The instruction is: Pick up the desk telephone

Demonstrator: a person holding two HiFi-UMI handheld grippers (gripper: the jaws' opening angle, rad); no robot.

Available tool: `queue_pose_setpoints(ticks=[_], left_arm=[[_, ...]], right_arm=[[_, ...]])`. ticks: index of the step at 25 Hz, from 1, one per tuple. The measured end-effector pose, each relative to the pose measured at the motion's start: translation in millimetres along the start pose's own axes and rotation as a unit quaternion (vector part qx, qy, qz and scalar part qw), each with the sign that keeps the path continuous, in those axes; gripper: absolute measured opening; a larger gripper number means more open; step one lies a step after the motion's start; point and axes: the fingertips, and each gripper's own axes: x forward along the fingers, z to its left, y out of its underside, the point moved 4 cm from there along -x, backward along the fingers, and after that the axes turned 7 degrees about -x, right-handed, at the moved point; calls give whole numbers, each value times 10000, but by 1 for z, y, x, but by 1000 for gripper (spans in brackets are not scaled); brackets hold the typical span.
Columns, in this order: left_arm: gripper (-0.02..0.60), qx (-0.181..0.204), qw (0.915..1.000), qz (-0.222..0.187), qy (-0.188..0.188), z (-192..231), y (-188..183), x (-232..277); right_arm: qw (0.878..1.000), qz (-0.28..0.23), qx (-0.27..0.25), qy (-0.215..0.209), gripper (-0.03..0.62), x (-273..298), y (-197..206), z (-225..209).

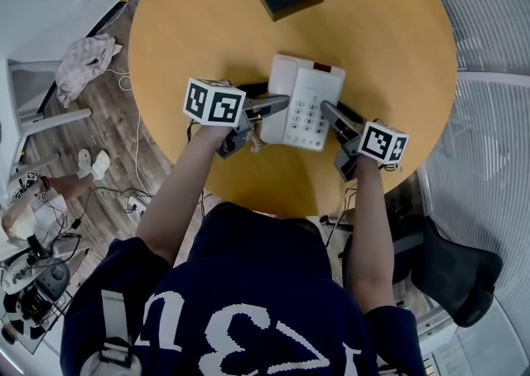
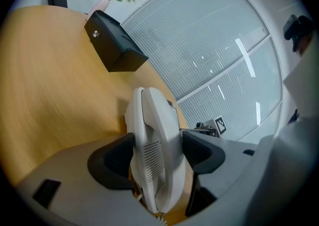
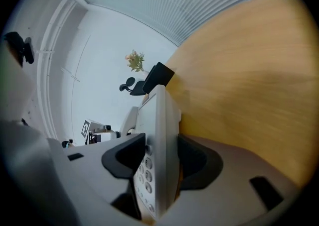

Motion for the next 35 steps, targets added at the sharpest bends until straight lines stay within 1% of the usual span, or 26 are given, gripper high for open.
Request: queue_pose_setpoints(ticks=[4, 6, 9, 13, 16, 18, 21, 24, 28, 31, 35], left_arm=[[302, -26, 9999, -131, -15, -1, -1, -2], [301, 61, 9998, -212, -4, -5, -2, -5], [296, 399, 9987, -304, -23, -14, -5, -14], [295, 690, 9961, -543, 82, -36, -14, -32], [293, 999, 9919, -772, 142, -64, -23, -46], [293, 1242, 9876, -945, 174, -84, -33, -56], [293, 1616, 9786, -1252, 247, -114, -50, -73], [293, 2015, 9668, -1535, 340, -145, -63, -90], [293, 2575, 9464, -1893, 460, -188, -77, -110], [293, 2857, 9327, -2136, 527, -216, -78, -128], [293, 3215, 9146, -2398, 509, -244, -80, -147]], right_arm=[[10000, -58, -13, 73, 210, -1, -3, 2], [9999, -53, -84, 93, 207, -3, -4, 6], [9997, -39, -230, 46, 202, -7, -5, 17], [9982, -348, -489, -13, 199, -19, -17, 42], [9948, -576, -838, -99, 198, -35, -34, 64], [9910, -729, -1112, -164, 198, -45, -50, 80], [9826, -1025, -1532, -243, 198, -60, -76, 107], [9721, -1288, -1939, -305, 198, -78, -99, 135], [9562, -1651, -2382, -410, 196, -104, -121, 168], [9461, -1873, -2591, -513, 196, -122, -130, 193], [9325, -2070, -2891, -634, 196, -137, -140, 219]])
